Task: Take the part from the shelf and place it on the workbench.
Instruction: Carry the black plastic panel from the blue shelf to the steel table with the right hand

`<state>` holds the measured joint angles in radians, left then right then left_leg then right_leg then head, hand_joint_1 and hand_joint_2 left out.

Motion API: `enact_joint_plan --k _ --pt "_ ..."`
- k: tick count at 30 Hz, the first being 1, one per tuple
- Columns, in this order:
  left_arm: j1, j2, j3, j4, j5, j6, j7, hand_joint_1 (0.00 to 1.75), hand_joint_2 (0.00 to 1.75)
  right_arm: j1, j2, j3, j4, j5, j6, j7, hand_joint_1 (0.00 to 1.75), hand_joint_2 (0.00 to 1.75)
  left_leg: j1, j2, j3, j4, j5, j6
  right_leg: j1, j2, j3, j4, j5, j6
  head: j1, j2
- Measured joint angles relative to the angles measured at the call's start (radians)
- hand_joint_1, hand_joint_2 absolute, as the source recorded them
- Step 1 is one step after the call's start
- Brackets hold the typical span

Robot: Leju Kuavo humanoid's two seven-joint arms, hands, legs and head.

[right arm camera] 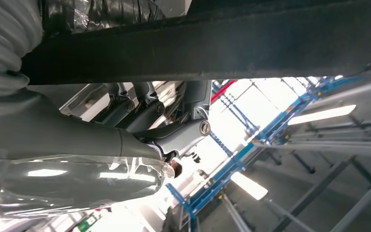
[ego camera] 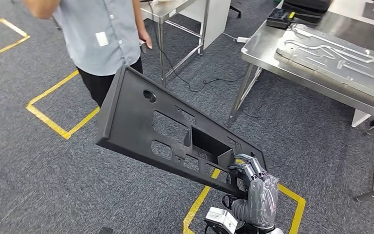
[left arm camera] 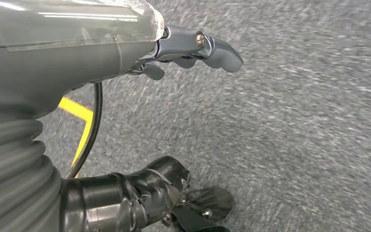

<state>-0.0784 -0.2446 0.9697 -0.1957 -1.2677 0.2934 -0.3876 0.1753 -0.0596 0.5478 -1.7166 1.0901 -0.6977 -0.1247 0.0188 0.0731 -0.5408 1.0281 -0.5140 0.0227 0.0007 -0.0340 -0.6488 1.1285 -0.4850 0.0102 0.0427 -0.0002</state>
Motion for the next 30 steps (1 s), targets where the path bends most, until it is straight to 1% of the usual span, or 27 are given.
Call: enact_joint_plan --k 1,2,3,5,8,9,10,11,12,13,14,15,16,17,18,19,20,21,22,23,24,25,26,27,28,29,30 --pt "-0.001 0.000 0.000 0.000 0.000 0.000 0.000 0.00 1.75 -0.001 0.000 0.000 0.000 0.000 0.000 0.000 1.75 1.75 -0.002 0.008 0.004 -0.001 -0.003 -0.004 0.006 -0.017 0.025 -0.050 0.015 -0.006 0.000 0.000" --pt "-0.001 -0.001 0.000 0.000 0.000 0.000 0.000 0.00 1.75 -0.001 0.000 0.000 0.000 0.000 0.000 0.000 1.75 1.75 -0.004 0.017 0.008 -0.002 -0.006 -0.007 0.012 -0.028 0.038 -0.078 0.019 -0.012 0.000 0.000" --pt "-0.001 -0.001 0.000 0.000 0.000 0.000 0.000 0.00 1.75 -0.002 0.000 0.000 0.000 0.000 0.000 0.000 1.75 1.75 -0.006 0.025 0.010 -0.003 -0.008 -0.011 0.016 -0.030 0.039 -0.085 0.014 -0.015 0.000 0.000" --pt "-0.002 -0.001 0.000 0.000 0.000 0.000 0.000 0.00 1.75 -0.001 -0.001 0.000 0.000 0.000 0.000 0.001 1.75 1.75 -0.006 0.034 0.013 -0.006 -0.010 -0.014 0.017 -0.018 0.037 -0.084 0.015 -0.018 0.000 0.000" --pt "-0.002 -0.001 0.000 0.000 0.000 0.000 0.000 0.00 1.75 -0.001 -0.001 0.000 0.000 0.000 0.000 0.001 1.75 1.75 -0.006 0.037 0.014 -0.007 -0.010 -0.015 0.017 -0.016 0.036 -0.084 0.014 -0.019 0.000 0.000" --pt "-0.002 -0.002 0.000 0.000 0.000 0.000 0.000 0.00 1.75 0.000 -0.001 0.000 0.000 0.000 0.000 0.001 1.75 1.75 -0.008 0.042 0.017 -0.009 -0.011 -0.018 0.015 -0.010 0.039 -0.088 0.016 -0.022 0.000 0.000" --pt "-0.003 -0.002 0.000 0.000 -0.001 0.000 -0.001 0.00 1.75 0.001 -0.001 0.000 0.000 0.000 0.000 0.001 1.75 1.75 -0.007 0.039 0.020 -0.007 -0.015 -0.021 0.012 -0.002 0.044 -0.094 0.018 -0.025 0.000 0.000" --pt "-0.003 -0.002 0.000 0.000 -0.001 0.000 -0.002 0.00 1.75 0.001 -0.001 0.000 0.000 0.001 0.000 0.001 1.75 1.75 -0.007 0.014 -0.009 0.058 -0.050 -0.025 0.008 0.016 0.049 -0.101 0.020 -0.032 -0.001 0.000" --pt "-0.003 -0.003 0.000 0.000 -0.001 -0.001 -0.002 0.00 1.75 0.001 -0.001 0.000 0.000 0.001 -0.001 0.001 1.75 1.75 -0.006 -0.012 -0.045 0.135 -0.086 -0.029 0.004 0.037 0.054 -0.107 0.022 -0.039 -0.001 0.000" --pt "-0.001 -0.003 0.001 0.000 -0.002 -0.001 -0.003 0.00 1.75 0.000 -0.001 0.000 0.000 0.001 -0.001 0.001 1.75 1.75 -0.004 -0.042 -0.085 0.211 -0.113 -0.030 0.002 0.057 0.056 -0.108 0.022 -0.044 -0.001 0.000" --pt "0.001 -0.002 0.001 0.000 -0.002 -0.001 -0.004 0.00 1.75 -0.001 -0.001 0.000 0.001 0.002 -0.001 0.001 1.75 1.75 -0.004 -0.064 -0.121 0.270 -0.127 -0.030 0.002 0.079 0.058 -0.105 0.020 -0.048 -0.001 0.000" --pt "0.002 -0.002 0.001 0.000 -0.001 -0.001 -0.005 0.00 1.75 0.000 -0.001 0.000 0.001 0.002 -0.001 0.001 1.75 1.75 -0.004 -0.066 -0.116 0.244 -0.096 -0.028 0.003 0.095 0.058 -0.102 0.018 -0.047 -0.001 0.000" --pt "0.002 -0.002 0.001 0.000 -0.001 -0.002 -0.007 0.00 1.75 0.000 -0.001 0.000 0.001 0.002 -0.001 0.001 1.75 1.75 -0.004 -0.074 -0.096 0.186 -0.052 -0.025 0.003 0.110 0.059 -0.098 0.015 -0.045 -0.001 0.000" --pt "0.002 -0.002 0.001 0.000 0.000 -0.003 -0.011 0.00 1.75 0.000 -0.001 0.000 0.001 0.002 -0.001 0.001 1.75 1.75 -0.004 -0.096 -0.072 0.121 -0.017 -0.021 0.003 0.123 0.058 -0.093 0.012 -0.042 -0.001 0.000" --pt "0.001 -0.001 0.001 0.000 0.000 -0.006 -0.015 0.00 1.75 -0.001 -0.001 0.000 0.001 0.002 -0.001 0.001 1.75 1.75 -0.003 -0.119 -0.051 0.064 0.007 -0.017 0.003 0.134 0.055 -0.086 0.009 -0.038 -0.001 0.000" --pt "0.000 0.000 0.002 0.000 0.001 -0.009 -0.019 0.00 1.75 -0.001 -0.001 0.000 0.001 0.002 -0.001 0.002 1.75 1.75 -0.003 -0.138 -0.037 0.029 0.017 -0.015 0.002 0.144 0.051 -0.082 0.008 -0.033 -0.001 0.000" --pt "-0.001 0.000 0.002 0.000 0.001 -0.012 -0.024 0.00 1.75 0.000 -0.001 0.000 0.000 0.003 -0.001 0.002 1.75 1.75 -0.004 -0.149 -0.032 0.016 0.015 -0.013 0.000 0.153 0.047 -0.080 0.008 -0.028 -0.001 0.000" --pt "-0.001 0.000 0.002 0.000 0.001 -0.017 -0.028 0.00 1.75 0.000 -0.002 0.000 0.000 0.004 -0.001 0.003 1.75 1.75 -0.005 -0.144 -0.030 0.011 0.016 -0.012 -0.002 0.163 0.044 -0.080 0.009 -0.022 -0.001 0.000" --pt "-0.001 -0.001 0.002 0.000 0.001 -0.022 -0.032 0.00 1.75 0.002 -0.002 0.000 0.000 0.004 -0.001 0.004 1.75 1.75 -0.005 -0.132 -0.027 0.008 0.019 -0.007 -0.004 0.167 0.042 -0.081 0.009 -0.016 -0.001 0.000" --pt "-0.001 -0.001 0.002 0.000 0.001 -0.027 -0.035 0.00 1.75 0.004 -0.003 0.000 0.000 0.005 -0.001 0.005 1.75 1.75 -0.003 -0.121 -0.023 0.003 0.021 -0.002 -0.003 0.154 0.039 -0.075 0.005 -0.010 0.000 0.000" --pt "0.000 -0.001 0.003 0.000 0.001 -0.033 -0.037 0.00 1.75 0.005 -0.004 0.000 0.000 0.005 -0.001 0.006 1.75 1.75 -0.001 -0.108 -0.020 -0.003 0.023 0.003 -0.001 0.129 0.030 -0.056 -0.007 -0.004 0.000 0.000" --pt "0.000 -0.001 0.003 0.000 0.002 -0.037 -0.038 0.00 1.75 0.005 -0.005 0.000 0.000 0.005 -0.001 0.006 1.75 1.75 0.001 -0.095 -0.017 -0.008 0.024 0.008 -0.001 0.097 0.011 -0.016 -0.029 0.001 0.001 0.000" --pt "0.001 -0.001 0.003 0.000 0.002 -0.041 -0.039 0.00 1.75 0.004 -0.005 0.000 -0.001 0.006 -0.001 0.006 1.75 1.75 0.001 -0.082 -0.015 -0.010 0.023 0.011 -0.002 0.067 -0.018 0.041 -0.058 0.007 0.002 0.000" --pt "0.002 -0.001 0.003 0.000 0.002 -0.044 -0.040 0.00 1.75 0.003 -0.006 0.000 0.000 0.006 -0.001 0.007 1.75 1.75 0.000 -0.068 -0.014 -0.010 0.021 0.013 -0.005 0.053 -0.053 0.106 -0.086 0.011 0.002 0.000" --pt "0.003 -0.001 0.003 0.000 0.002 -0.047 -0.041 0.00 1.75 0.003 -0.006 0.000 0.000 0.007 -0.001 0.007 1.75 1.75 0.000 -0.054 -0.013 -0.010 0.019 0.013 -0.009 0.045 -0.082 0.159 -0.102 0.016 0.002 0.000" --pt "0.004 -0.001 0.003 0.000 0.002 -0.050 -0.042 0.00 1.75 0.004 -0.008 0.000 0.000 0.007 -0.001 0.007 1.75 1.75 0.000 -0.040 -0.010 -0.010 0.016 0.012 -0.013 0.041 -0.097 0.182 -0.100 0.019 0.002 0.000" --pt "0.004 -0.001 0.003 0.000 0.002 -0.052 -0.043 0.00 1.75 0.004 -0.009 0.000 0.000 0.007 -0.001 0.007 1.75 1.75 0.000 -0.026 -0.007 -0.010 0.012 0.011 -0.016 0.036 -0.091 0.166 -0.079 0.021 0.002 0.000"
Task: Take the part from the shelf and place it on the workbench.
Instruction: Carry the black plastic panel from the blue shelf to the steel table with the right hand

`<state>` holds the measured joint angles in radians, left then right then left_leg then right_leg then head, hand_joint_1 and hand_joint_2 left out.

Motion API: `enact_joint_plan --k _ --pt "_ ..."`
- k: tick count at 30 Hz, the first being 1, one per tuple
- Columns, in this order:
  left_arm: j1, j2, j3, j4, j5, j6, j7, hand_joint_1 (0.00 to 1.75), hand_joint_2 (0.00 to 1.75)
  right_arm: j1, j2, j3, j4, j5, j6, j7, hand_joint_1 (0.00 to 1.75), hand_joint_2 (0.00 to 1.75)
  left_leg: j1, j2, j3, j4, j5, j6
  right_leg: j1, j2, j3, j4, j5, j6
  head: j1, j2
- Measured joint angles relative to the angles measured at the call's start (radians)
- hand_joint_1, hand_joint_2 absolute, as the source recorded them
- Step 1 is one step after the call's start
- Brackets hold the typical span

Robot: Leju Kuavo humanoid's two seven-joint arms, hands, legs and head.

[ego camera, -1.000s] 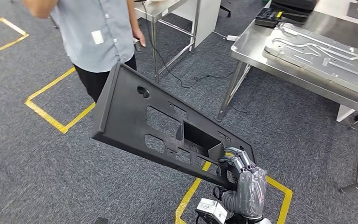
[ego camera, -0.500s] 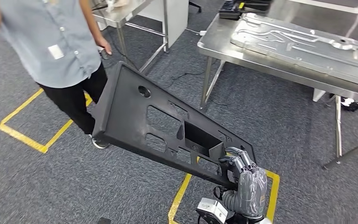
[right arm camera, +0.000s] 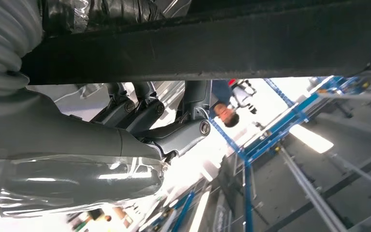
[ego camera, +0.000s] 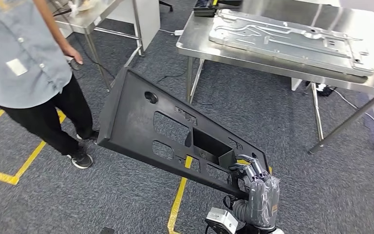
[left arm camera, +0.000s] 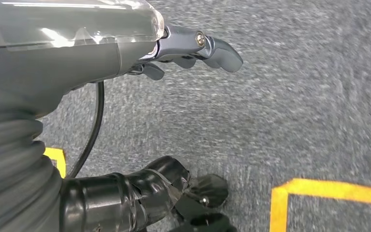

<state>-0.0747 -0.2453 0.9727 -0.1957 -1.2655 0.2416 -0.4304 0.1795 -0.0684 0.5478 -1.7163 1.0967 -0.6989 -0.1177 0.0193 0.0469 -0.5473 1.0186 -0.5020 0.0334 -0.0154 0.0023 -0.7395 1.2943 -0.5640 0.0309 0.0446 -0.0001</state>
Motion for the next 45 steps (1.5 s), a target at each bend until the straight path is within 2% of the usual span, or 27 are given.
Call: enact_joint_plan --k 3,5,7,8,10,11,13,14,15,17,19,21,22,24,25,27,29,30,31,32,34,35,37,39,41,43,45 --pt "-0.002 0.000 0.000 0.000 0.001 -0.003 -0.002 0.00 1.75 0.000 -0.002 0.000 0.000 0.000 0.000 0.000 1.75 1.75 -0.002 0.033 0.019 0.000 -0.014 -0.011 0.005 -0.053 0.096 -0.189 0.092 -0.008 0.000 0.000" --pt "-0.003 -0.001 0.000 0.000 0.001 -0.003 -0.003 0.00 1.75 -0.001 -0.002 0.000 0.000 0.000 0.000 0.000 1.75 1.75 -0.006 0.050 0.028 -0.001 -0.022 -0.022 0.015 -0.077 0.127 -0.251 0.103 -0.019 0.000 0.000" --pt "-0.005 -0.001 0.000 0.000 0.001 -0.004 -0.004 0.00 1.75 0.000 -0.002 0.000 -0.001 0.000 0.000 0.001 1.75 1.75 -0.008 0.069 0.038 -0.008 -0.027 -0.032 0.019 -0.057 0.128 -0.255 0.101 -0.029 0.000 0.000" --pt "-0.006 -0.001 0.000 0.000 0.001 -0.004 -0.004 0.00 1.75 0.001 -0.002 0.000 -0.001 0.000 0.000 0.002 1.75 1.75 -0.007 0.065 0.042 -0.006 -0.033 -0.038 0.016 -0.046 0.131 -0.261 0.102 -0.034 -0.001 0.000" --pt "-0.008 -0.001 0.000 0.000 0.001 -0.005 -0.004 0.00 1.75 0.001 -0.002 0.000 -0.002 0.000 0.000 0.002 1.75 1.75 -0.004 0.021 0.024 0.046 -0.068 -0.046 0.009 -0.023 0.140 -0.272 0.106 -0.046 -0.001 0.000" --pt "-0.007 -0.001 0.000 0.000 0.001 -0.005 -0.005 0.00 1.75 0.000 -0.002 0.000 -0.002 0.000 0.000 0.002 1.75 1.75 -0.002 -0.010 -0.003 0.103 -0.098 -0.048 0.008 -0.011 0.142 -0.274 0.106 -0.051 -0.001 0.000" --pt "-0.004 0.000 0.000 0.000 0.002 -0.005 -0.005 0.00 1.75 -0.001 -0.002 0.000 -0.001 0.000 0.000 0.002 1.75 1.75 -0.002 -0.035 -0.075 0.236 -0.149 -0.049 0.009 0.015 0.143 -0.272 0.104 -0.058 -0.001 0.000" --pt "-0.002 0.000 0.000 0.000 0.002 -0.005 -0.005 0.00 1.75 -0.001 -0.002 0.000 -0.001 0.000 0.000 0.002 1.75 1.75 -0.002 -0.038 -0.099 0.270 -0.148 -0.049 0.011 0.031 0.144 -0.270 0.102 -0.059 -0.001 0.000" --pt "-0.001 0.000 0.000 0.000 0.002 -0.005 -0.005 0.00 1.75 0.000 -0.002 0.000 0.000 0.000 0.000 0.002 1.75 1.75 -0.002 -0.039 -0.107 0.269 -0.128 -0.048 0.012 0.047 0.145 -0.268 0.100 -0.059 -0.001 0.000" --pt "0.000 0.000 0.000 0.000 0.002 -0.006 -0.006 0.00 1.75 0.000 -0.002 0.000 0.000 0.000 0.000 0.002 1.75 1.75 -0.002 -0.057 -0.074 0.161 -0.045 -0.042 0.011 0.078 0.149 -0.263 0.095 -0.056 -0.001 0.000" --pt "0.000 0.002 0.001 0.000 0.002 -0.008 -0.007 0.00 1.75 -0.002 -0.002 0.000 0.000 0.000 0.000 0.002 1.75 1.75 0.000 -0.105 -0.034 0.052 0.005 -0.035 0.011 0.102 0.145 -0.254 0.091 -0.047 -0.001 0.000" --pt "-0.002 0.004 0.001 0.000 0.002 -0.010 -0.009 0.00 1.75 -0.002 -0.002 0.000 0.000 0.000 0.000 0.002 1.75 1.75 -0.003 -0.128 -0.022 0.021 0.006 -0.029 0.007 0.124 0.137 -0.251 0.091 -0.035 -0.001 0.000" --pt "-0.003 0.004 0.001 0.000 0.002 -0.011 -0.009 0.00 1.75 -0.001 -0.002 0.000 0.000 0.000 0.000 0.002 1.75 1.75 -0.003 -0.118 -0.019 0.016 0.008 -0.025 0.004 0.135 0.133 -0.253 0.094 -0.028 -0.001 0.000" --pt "-0.003 0.004 0.001 0.000 0.002 -0.011 -0.009 0.00 1.75 0.001 -0.003 0.000 0.000 0.000 0.000 0.002 1.75 1.75 0.000 -0.095 -0.012 0.004 0.013 -0.014 0.005 0.117 0.127 -0.241 0.086 -0.016 0.000 0.000" --pt "-0.003 0.004 0.001 0.000 0.002 -0.011 -0.009 0.00 1.75 0.000 -0.003 0.000 0.000 0.000 0.000 0.002 1.75 1.75 0.002 -0.082 -0.008 -0.002 0.015 -0.008 0.007 0.089 0.114 -0.214 0.070 -0.012 0.000 0.000" --pt "-0.001 0.004 0.001 0.000 0.002 -0.012 -0.009 0.00 1.75 -0.004 -0.003 0.000 0.000 0.000 0.000 0.002 1.75 1.75 0.002 -0.060 -0.004 -0.006 0.015 0.000 0.006 0.029 0.059 -0.106 0.017 -0.002 0.001 0.000" --pt "0.000 0.004 0.001 0.000 0.000 -0.015 -0.008 0.00 1.75 -0.005 -0.004 0.000 0.002 -0.001 0.001 0.000 1.75 1.75 0.001 -0.042 -0.003 -0.005 0.012 0.001 -0.001 0.008 0.005 -0.006 -0.014 0.006 0.001 0.000" --pt "0.000 0.004 0.001 0.000 -0.001 -0.017 -0.008 0.00 1.75 -0.004 -0.005 0.000 0.004 -0.001 0.002 -0.001 1.75 1.75 0.001 -0.035 -0.002 -0.005 0.010 -0.001 -0.005 0.004 0.000 -0.001 -0.004 0.008 0.001 0.000" --pt "0.000 0.004 0.001 0.000 -0.003 -0.018 -0.008 0.00 1.75 -0.004 -0.006 0.001 0.006 -0.002 0.002 -0.002 1.75 1.75 0.002 -0.030 0.001 -0.005 0.008 -0.003 -0.007 0.001 0.016 -0.034 0.022 0.009 0.001 0.000" --pt "-0.001 0.004 0.001 0.000 -0.003 -0.018 -0.009 0.00 1.75 -0.004 -0.006 0.001 0.008 -0.003 0.003 -0.004 1.75 1.75 0.002 -0.027 0.005 -0.005 0.005 -0.005 -0.009 -0.002 0.051 -0.099 0.058 0.008 0.001 0.000" --pt "-0.002 0.004 0.001 0.000 -0.004 -0.019 -0.009 0.00 1.75 -0.005 -0.008 0.002 0.008 -0.004 0.003 -0.006 1.75 1.75 0.000 -0.023 0.011 -0.005 0.000 -0.013 -0.005 -0.010 0.116 -0.222 0.101 0.001 0.001 0.000" --pt "-0.003 0.004 0.001 0.000 -0.004 -0.019 -0.009 0.00 1.75 -0.006 -0.008 0.002 0.008 -0.004 0.003 -0.006 1.75 1.75 -0.001 -0.022 0.013 -0.005 -0.002 -0.019 -0.001 -0.012 0.133 -0.255 0.108 -0.004 0.001 0.000" --pt "-0.003 0.003 0.001 0.000 -0.004 -0.019 -0.009 0.00 1.75 -0.006 -0.009 0.003 0.008 -0.006 0.003 -0.006 1.75 1.75 -0.001 -0.021 0.016 -0.010 -0.003 -0.031 0.005 -0.009 0.135 -0.264 0.105 -0.013 0.001 0.000" --pt "-0.003 0.002 0.001 0.000 -0.005 -0.020 -0.010 0.00 1.75 -0.006 -0.009 0.003 0.008 -0.007 0.003 -0.006 1.75 1.75 0.001 -0.022 0.017 -0.004 -0.013 -0.042 0.001 -0.006 0.143 -0.276 0.108 -0.027 0.001 0.000" --pt "-0.004 0.002 0.001 0.000 -0.005 -0.020 -0.010 0.00 1.75 -0.007 -0.009 0.004 0.008 -0.008 0.003 -0.007 1.75 1.75 0.003 -0.029 -0.012 0.068 -0.058 -0.048 -0.003 -0.005 0.154 -0.289 0.111 -0.042 0.000 0.000" --pt "-0.003 0.002 0.001 0.000 -0.005 -0.020 -0.010 0.00 1.75 -0.008 -0.009 0.006 0.009 -0.008 0.003 -0.007 1.75 1.75 0.003 -0.035 -0.078 0.200 -0.118 -0.051 0.001 -0.003 0.157 -0.290 0.109 -0.051 -0.001 0.000" --pt "0.000 0.002 0.001 0.000 -0.004 -0.020 -0.010 0.00 1.75 -0.007 -0.009 0.008 0.011 -0.008 0.003 -0.007 1.75 1.75 0.003 -0.037 -0.120 0.269 -0.124 -0.053 0.005 0.003 0.159 -0.289 0.106 -0.054 -0.001 0.000"
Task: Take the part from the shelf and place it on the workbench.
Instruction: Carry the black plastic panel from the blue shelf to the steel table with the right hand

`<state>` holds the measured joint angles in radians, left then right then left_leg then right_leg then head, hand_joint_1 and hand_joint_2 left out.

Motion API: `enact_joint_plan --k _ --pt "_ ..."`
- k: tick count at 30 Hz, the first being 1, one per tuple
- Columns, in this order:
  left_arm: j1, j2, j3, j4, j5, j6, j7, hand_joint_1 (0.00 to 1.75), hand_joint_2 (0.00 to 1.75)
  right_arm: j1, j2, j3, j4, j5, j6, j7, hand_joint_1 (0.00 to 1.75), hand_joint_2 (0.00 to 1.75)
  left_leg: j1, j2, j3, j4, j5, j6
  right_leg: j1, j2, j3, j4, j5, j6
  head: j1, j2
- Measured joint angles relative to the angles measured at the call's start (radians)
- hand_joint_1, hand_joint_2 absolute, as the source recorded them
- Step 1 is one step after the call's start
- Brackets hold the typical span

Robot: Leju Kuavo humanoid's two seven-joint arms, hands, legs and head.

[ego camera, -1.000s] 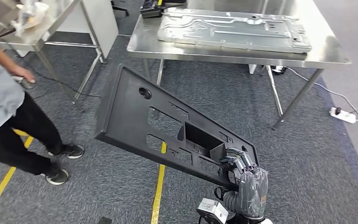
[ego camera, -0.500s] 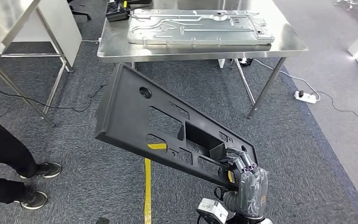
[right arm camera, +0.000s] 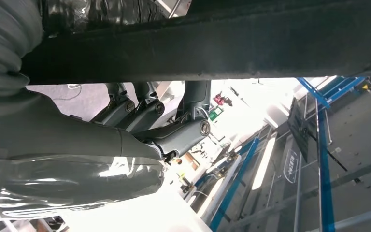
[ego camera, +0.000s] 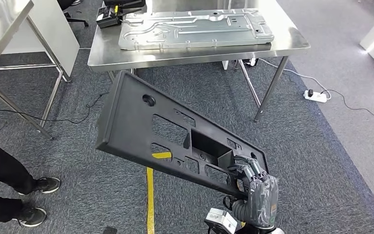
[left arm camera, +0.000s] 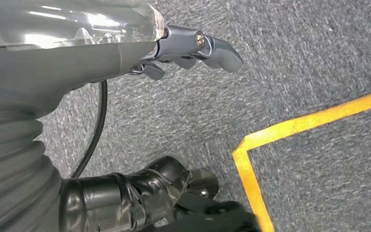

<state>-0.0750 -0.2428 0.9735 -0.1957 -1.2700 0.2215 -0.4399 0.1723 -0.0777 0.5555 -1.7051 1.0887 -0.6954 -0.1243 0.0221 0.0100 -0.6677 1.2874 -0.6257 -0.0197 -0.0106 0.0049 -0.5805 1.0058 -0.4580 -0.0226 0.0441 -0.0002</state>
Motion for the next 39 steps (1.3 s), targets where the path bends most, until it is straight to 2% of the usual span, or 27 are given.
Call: enact_joint_plan --k 1,3,4,5,8,10,11,13,14,15,16,18,20,22,25,27,29,30,31,32,33,34,35,36,39 --pt "0.001 0.000 0.000 0.000 0.000 0.000 0.000 0.00 1.75 0.000 0.000 0.001 0.001 0.000 0.000 0.000 1.75 1.75 0.000 0.000 0.005 -0.022 0.027 0.001 0.001 0.004 0.002 0.002 -0.002 0.001 0.000 0.000" --pt "0.001 0.001 0.000 0.000 0.000 0.000 0.000 0.00 1.75 0.000 0.000 0.002 0.003 0.000 0.000 0.000 1.75 1.75 -0.001 -0.002 0.057 -0.148 0.101 0.008 0.001 0.010 0.005 0.009 -0.009 0.005 0.000 0.000" --pt "0.000 0.001 0.000 0.000 0.000 0.000 0.000 0.00 1.75 0.000 0.000 0.003 0.003 0.000 0.000 0.000 1.75 1.75 -0.003 -0.004 0.082 -0.208 0.126 0.013 0.003 0.012 0.004 0.015 -0.013 0.010 0.000 0.000" --pt "-0.001 0.002 0.000 0.000 0.000 0.000 0.000 0.00 1.75 0.000 0.000 0.003 0.003 0.000 0.000 0.000 1.75 1.75 -0.005 -0.006 0.098 -0.246 0.138 0.018 0.005 0.013 0.002 0.020 -0.016 0.015 0.000 0.000" --pt "-0.001 0.003 0.000 0.000 0.000 -0.001 0.000 0.00 1.75 0.000 0.000 0.004 0.003 0.000 0.000 0.000 1.75 1.75 -0.009 -0.008 0.105 -0.267 0.141 0.031 0.006 0.014 -0.001 0.022 -0.018 0.031 0.000 0.000" --pt "-0.001 0.002 0.000 0.000 -0.004 -0.005 -0.006 0.00 1.75 -0.001 -0.001 0.004 0.003 0.006 -0.001 -0.005 1.75 1.75 -0.004 -0.005 0.109 -0.277 0.148 0.043 0.003 0.011 -0.009 0.044 -0.036 0.041 0.001 0.000" --pt "-0.002 0.002 -0.001 0.000 -0.008 -0.009 -0.010 0.00 1.75 -0.003 -0.002 0.005 0.003 0.011 -0.001 -0.009 1.75 1.75 -0.002 -0.004 0.111 -0.281 0.151 0.048 0.001 0.009 -0.026 0.083 -0.061 0.046 0.001 0.000" --pt "-0.002 0.003 -0.002 0.000 -0.015 -0.016 -0.016 0.00 1.75 -0.007 -0.006 0.008 0.005 0.023 -0.002 -0.016 1.75 1.75 -0.001 -0.001 0.112 -0.283 0.151 0.052 -0.004 0.006 -0.084 0.206 -0.121 0.055 0.001 0.000" --pt "-0.002 0.003 -0.002 0.000 -0.017 -0.020 -0.018 0.00 1.75 -0.008 -0.007 0.010 0.006 0.027 -0.002 -0.017 1.75 1.75 -0.001 -0.001 0.112 -0.282 0.150 0.053 -0.006 0.005 -0.112 0.260 -0.139 0.058 0.001 0.000" --pt "-0.002 0.003 -0.002 0.000 -0.019 -0.022 -0.019 0.00 1.75 -0.008 -0.009 0.012 0.008 0.030 -0.002 -0.017 1.75 1.75 -0.001 0.000 0.113 -0.282 0.149 0.052 -0.008 0.004 -0.126 0.286 -0.140 0.061 0.001 0.000" --pt "-0.001 0.003 -0.003 0.000 -0.020 -0.023 -0.019 0.00 1.75 -0.008 -0.010 0.012 0.009 0.032 -0.002 -0.017 1.75 1.75 -0.001 0.000 0.114 -0.281 0.148 0.051 -0.010 0.002 -0.122 0.273 -0.120 0.062 0.001 0.000" --pt "-0.001 0.003 -0.003 0.000 -0.021 -0.024 -0.018 0.00 1.75 -0.010 -0.012 0.012 0.011 0.035 -0.003 -0.016 1.75 1.75 0.001 -0.001 0.119 -0.279 0.142 0.045 -0.014 -0.003 -0.066 0.154 -0.052 0.061 0.001 0.000" --pt "-0.002 0.003 -0.003 0.000 -0.021 -0.025 -0.018 0.00 1.75 -0.012 -0.012 0.013 0.011 0.036 -0.003 -0.015 1.75 1.75 -0.001 -0.001 0.121 -0.275 0.136 0.034 -0.009 -0.007 -0.015 0.047 -0.015 0.055 0.001 0.000" --pt "-0.002 0.003 -0.004 0.000 -0.021 -0.026 -0.018 0.00 1.75 -0.014 -0.012 0.013 0.012 0.036 -0.003 -0.014 1.75 1.75 -0.003 0.000 0.121 -0.276 0.134 0.021 -0.001 -0.006 -0.007 0.026 -0.018 0.044 0.001 0.000" --pt "-0.004 0.003 -0.007 0.000 -0.024 -0.034 -0.020 0.00 1.75 -0.014 -0.013 0.013 0.011 0.036 -0.003 -0.013 1.75 1.75 0.000 0.000 0.118 -0.261 0.119 0.003 -0.003 -0.003 -0.002 0.016 -0.015 0.020 0.000 0.000" --pt "-0.005 0.004 -0.009 0.000 -0.027 -0.037 -0.021 0.00 1.75 -0.014 -0.013 0.013 0.011 0.036 -0.003 -0.012 1.75 1.75 0.001 -0.001 0.074 -0.167 0.067 -0.002 -0.004 -0.004 0.005 0.010 -0.015 0.006 0.000 0.000" --pt "-0.003 0.004 -0.010 0.000 -0.029 -0.039 -0.021 0.00 1.75 -0.015 -0.013 0.013 0.012 0.036 -0.003 -0.012 1.75 1.75 0.000 -0.001 0.003 -0.031 0.012 -0.004 0.002 -0.004 0.007 0.012 -0.019 -0.002 0.000 0.000" --pt "-0.002 0.004 -0.010 0.000 -0.029 -0.039 -0.021 0.00 1.75 -0.014 -0.013 0.013 0.013 0.036 -0.003 -0.012 1.75 1.75 0.000 -0.001 -0.021 0.010 0.007 -0.003 0.005 -0.002 0.007 0.013 -0.022 -0.004 0.000 0.000" --pt "-0.001 0.004 -0.010 0.000 -0.030 -0.039 -0.021 0.00 1.75 -0.014 -0.013 0.013 0.014 0.035 -0.003 -0.013 1.75 1.75 -0.001 -0.001 -0.027 0.012 0.022 0.000 0.008 0.000 0.009 0.015 -0.024 -0.006 0.000 0.000" --pt "-0.001 0.004 -0.010 0.000 -0.030 -0.039 -0.021 0.00 1.75 -0.015 -0.013 0.014 0.014 0.035 -0.003 -0.014 1.75 1.75 -0.002 -0.002 -0.014 -0.025 0.056 0.005 0.011 0.002 0.012 0.017 -0.027 -0.007 -0.001 0.000" --pt "-0.001 0.005 -0.011 0.000 -0.030 -0.039 -0.021 0.00 1.75 -0.015 -0.013 0.015 0.014 0.035 -0.003 -0.016 1.75 1.75 -0.005 -0.002 0.013 -0.089 0.098 0.013 0.014 0.004 0.017 0.018 -0.031 -0.006 0.000 0.000" --pt "-0.001 0.007 -0.011 0.000 -0.031 -0.040 -0.021 0.00 1.75 -0.016 -0.013 0.017 0.014 0.035 -0.003 -0.018 1.75 1.75 -0.009 -0.003 0.042 -0.155 0.130 0.023 0.017 0.005 0.020 0.019 -0.035 -0.005 0.000 0.000" --pt "-0.002 0.008 -0.012 0.000 -0.032 -0.040 -0.021 0.00 1.75 -0.016 -0.013 0.020 0.014 0.035 -0.003 -0.020 1.75 1.75 -0.013 -0.003 0.066 -0.210 0.149 0.031 0.019 0.007 0.022 0.021 -0.038 -0.002 0.000 0.000" --pt "-0.003 0.009 -0.014 0.000 -0.033 -0.041 -0.020 0.00 1.75 -0.017 -0.013 0.023 0.015 0.036 -0.003 -0.022 1.75 1.75 -0.016 -0.003 0.080 -0.242 0.155 0.036 0.019 0.007 0.022 0.022 -0.040 0.002 0.000 0.000" --pt "-0.004 0.010 -0.020 0.000 -0.034 -0.043 -0.019 0.00 1.75 -0.018 -0.014 0.030 0.015 0.040 -0.003 -0.026 1.75 1.75 -0.017 -0.003 0.090 -0.266 0.152 0.044 0.016 0.006 0.020 0.022 -0.044 0.018 0.000 0.000"
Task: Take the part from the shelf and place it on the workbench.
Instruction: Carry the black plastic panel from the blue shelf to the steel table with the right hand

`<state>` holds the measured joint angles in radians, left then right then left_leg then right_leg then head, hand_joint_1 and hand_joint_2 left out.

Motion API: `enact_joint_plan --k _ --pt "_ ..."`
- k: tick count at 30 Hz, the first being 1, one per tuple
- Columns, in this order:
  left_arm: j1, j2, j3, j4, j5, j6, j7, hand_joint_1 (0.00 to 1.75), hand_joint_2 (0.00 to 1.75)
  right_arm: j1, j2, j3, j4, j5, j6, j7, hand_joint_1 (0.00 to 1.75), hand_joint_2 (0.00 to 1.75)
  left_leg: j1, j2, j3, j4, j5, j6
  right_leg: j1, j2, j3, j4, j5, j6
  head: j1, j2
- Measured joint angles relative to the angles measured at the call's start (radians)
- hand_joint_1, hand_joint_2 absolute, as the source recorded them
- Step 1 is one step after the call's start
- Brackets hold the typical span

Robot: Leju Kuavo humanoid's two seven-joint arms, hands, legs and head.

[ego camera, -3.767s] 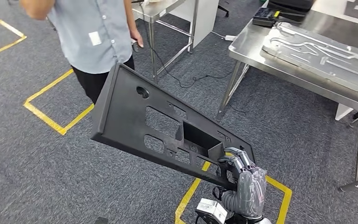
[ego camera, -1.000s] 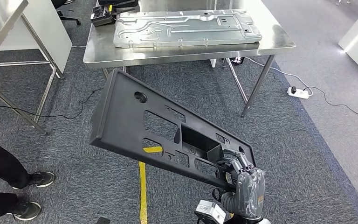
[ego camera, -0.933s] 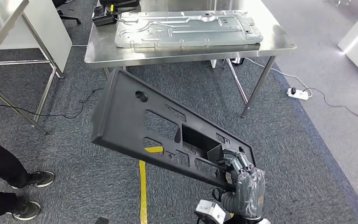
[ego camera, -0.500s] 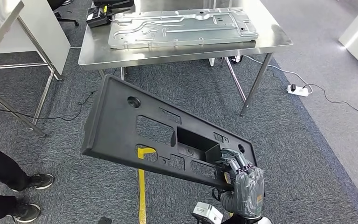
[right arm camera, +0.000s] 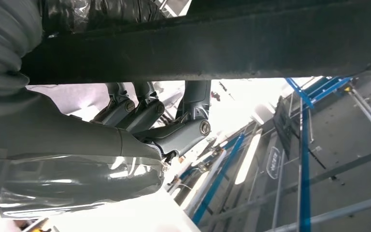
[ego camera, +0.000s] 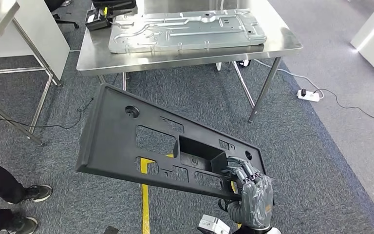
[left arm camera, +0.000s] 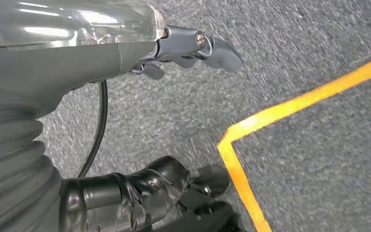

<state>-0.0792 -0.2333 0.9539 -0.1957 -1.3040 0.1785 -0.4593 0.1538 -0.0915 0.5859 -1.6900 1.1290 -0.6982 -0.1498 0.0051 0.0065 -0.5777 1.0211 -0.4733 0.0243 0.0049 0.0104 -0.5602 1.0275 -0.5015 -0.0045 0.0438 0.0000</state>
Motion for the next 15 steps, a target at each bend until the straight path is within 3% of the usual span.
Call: enact_joint_plan --k 2,5,6,7,8,9,11,12,15 --pt "0.000 0.000 -0.001 0.000 0.000 0.000 0.000 0.00 1.75 -0.001 -0.001 0.002 0.000 0.003 0.000 -0.002 1.75 1.75 0.007 0.001 0.012 -0.016 0.005 0.008 -0.001 -0.002 -0.013 0.033 -0.022 0.013 0.000 0.000" --pt "-0.002 -0.001 -0.004 0.000 -0.002 0.000 0.000 0.00 1.75 -0.002 -0.004 0.004 0.001 0.005 0.000 -0.004 1.75 1.75 0.009 0.003 0.021 -0.023 0.003 0.014 -0.011 -0.004 -0.107 0.210 -0.101 0.029 0.001 0.000" --pt "-0.002 -0.002 -0.004 0.000 -0.002 -0.001 0.000 0.00 1.75 -0.002 -0.005 0.005 0.002 0.005 0.000 -0.004 1.75 1.75 0.010 0.003 0.023 -0.023 0.000 0.014 -0.015 -0.005 -0.137 0.259 -0.111 0.034 0.001 0.000" --pt "-0.001 -0.002 -0.005 0.000 -0.002 -0.001 0.000 0.00 1.75 -0.002 -0.006 0.005 0.004 0.005 0.000 -0.004 1.75 1.75 0.011 0.003 0.026 -0.022 -0.003 0.013 -0.019 -0.005 -0.151 0.273 -0.100 0.037 0.001 0.000" --pt "0.000 -0.002 -0.005 0.000 -0.002 -0.001 0.000 0.00 1.75 -0.002 -0.007 0.005 0.005 0.005 0.000 -0.004 1.75 1.75 0.012 0.002 0.031 -0.022 -0.007 0.010 -0.023 -0.006 -0.143 0.246 -0.070 0.040 0.001 0.000" --pt "0.000 -0.002 -0.005 0.000 -0.002 -0.001 0.000 0.00 1.75 -0.002 -0.008 0.005 0.005 0.005 0.000 -0.004 1.75 1.75 0.014 0.001 0.037 -0.020 -0.013 0.007 -0.026 -0.008 -0.116 0.184 -0.027 0.042 0.001 0.000" --pt "-0.001 -0.002 -0.005 0.000 -0.002 -0.001 0.000 0.00 1.75 -0.003 -0.009 0.006 0.005 0.005 0.000 -0.004 1.75 1.75 0.014 0.000 0.046 -0.015 -0.025 -0.005 -0.026 -0.011 -0.056 0.057 0.027 0.041 0.001 0.000" --pt "-0.001 -0.002 -0.005 0.000 -0.002 -0.001 0.000 0.00 1.75 -0.003 -0.009 0.006 0.006 0.005 0.000 -0.005 1.75 1.75 0.013 0.000 0.048 -0.013 -0.030 -0.012 -0.024 -0.012 -0.039 0.021 0.035 0.037 0.001 0.000" --pt "-0.002 -0.002 -0.006 0.000 -0.002 -0.002 0.000 0.00 1.75 -0.002 -0.010 0.007 0.006 0.006 0.000 -0.005 1.75 1.75 0.012 0.002 0.051 -0.015 -0.036 -0.030 -0.019 -0.008 -0.033 0.007 0.028 0.015 0.000 0.000"
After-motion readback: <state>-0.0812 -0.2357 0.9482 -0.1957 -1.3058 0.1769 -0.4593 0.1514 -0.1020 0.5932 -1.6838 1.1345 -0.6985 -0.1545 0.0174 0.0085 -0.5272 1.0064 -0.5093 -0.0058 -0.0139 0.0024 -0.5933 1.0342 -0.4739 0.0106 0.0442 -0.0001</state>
